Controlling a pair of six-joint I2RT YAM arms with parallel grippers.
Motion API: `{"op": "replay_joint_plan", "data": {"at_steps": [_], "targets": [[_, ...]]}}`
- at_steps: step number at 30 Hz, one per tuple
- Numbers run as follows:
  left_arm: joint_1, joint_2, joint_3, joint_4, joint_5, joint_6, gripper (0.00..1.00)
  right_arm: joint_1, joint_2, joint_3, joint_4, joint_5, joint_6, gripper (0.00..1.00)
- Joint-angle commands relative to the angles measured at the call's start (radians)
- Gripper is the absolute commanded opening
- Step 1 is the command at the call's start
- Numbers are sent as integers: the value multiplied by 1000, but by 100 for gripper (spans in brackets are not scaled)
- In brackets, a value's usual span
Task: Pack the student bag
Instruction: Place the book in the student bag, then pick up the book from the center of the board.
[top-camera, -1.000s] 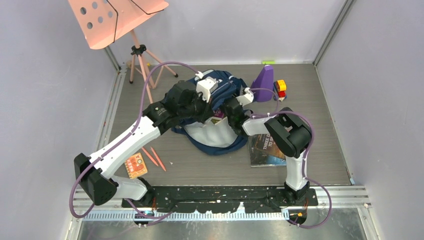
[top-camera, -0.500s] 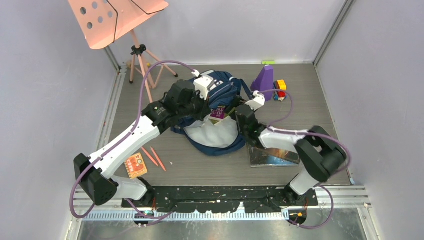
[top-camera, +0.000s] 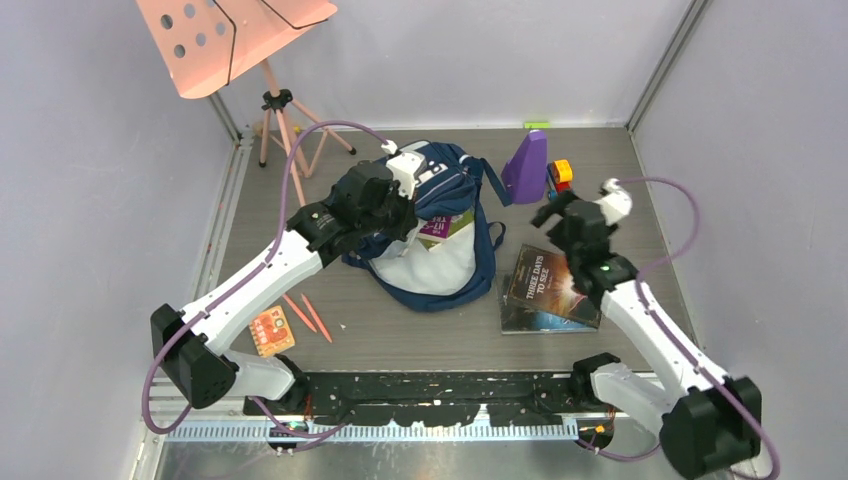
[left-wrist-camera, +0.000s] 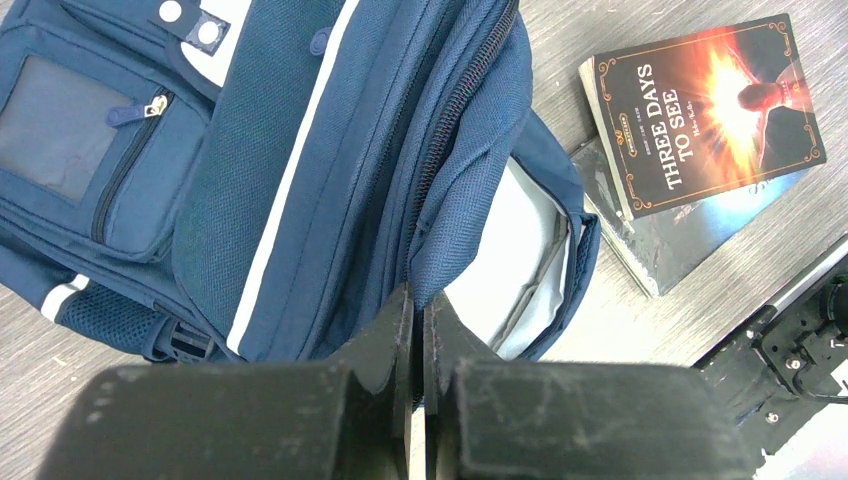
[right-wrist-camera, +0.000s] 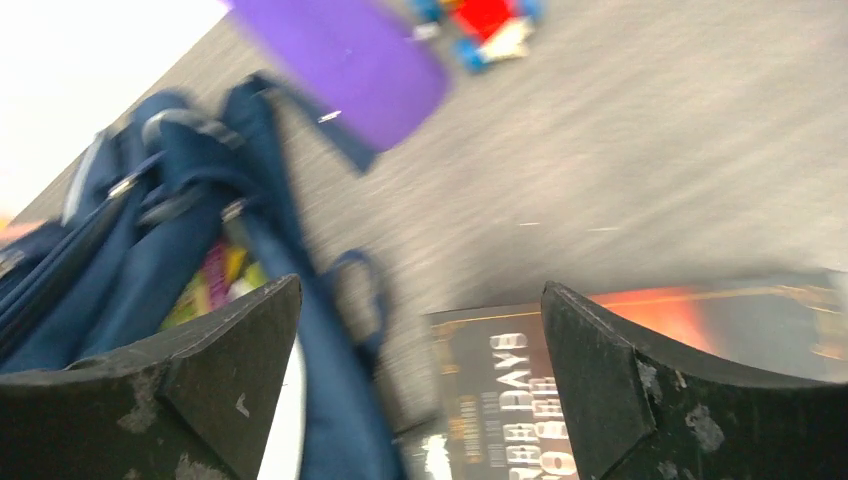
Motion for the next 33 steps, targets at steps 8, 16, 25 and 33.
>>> {"op": "replay_joint_plan", "data": {"at_steps": [8, 16, 25, 33], "targets": [[14, 4, 51, 9, -5, -2, 0, -669, -24, -89, -272, -315, 89, 100], [14, 1, 50, 14, 36, -10, 0, -803, 117, -140, -155, -401, 74, 100], [16, 8, 51, 17, 65, -26, 0, -765, 201, -164, -24, -744, 83, 69], [16, 15, 52, 15, 77, -31, 0, -616, 94, -171, -61, -661, 44, 60]]}}
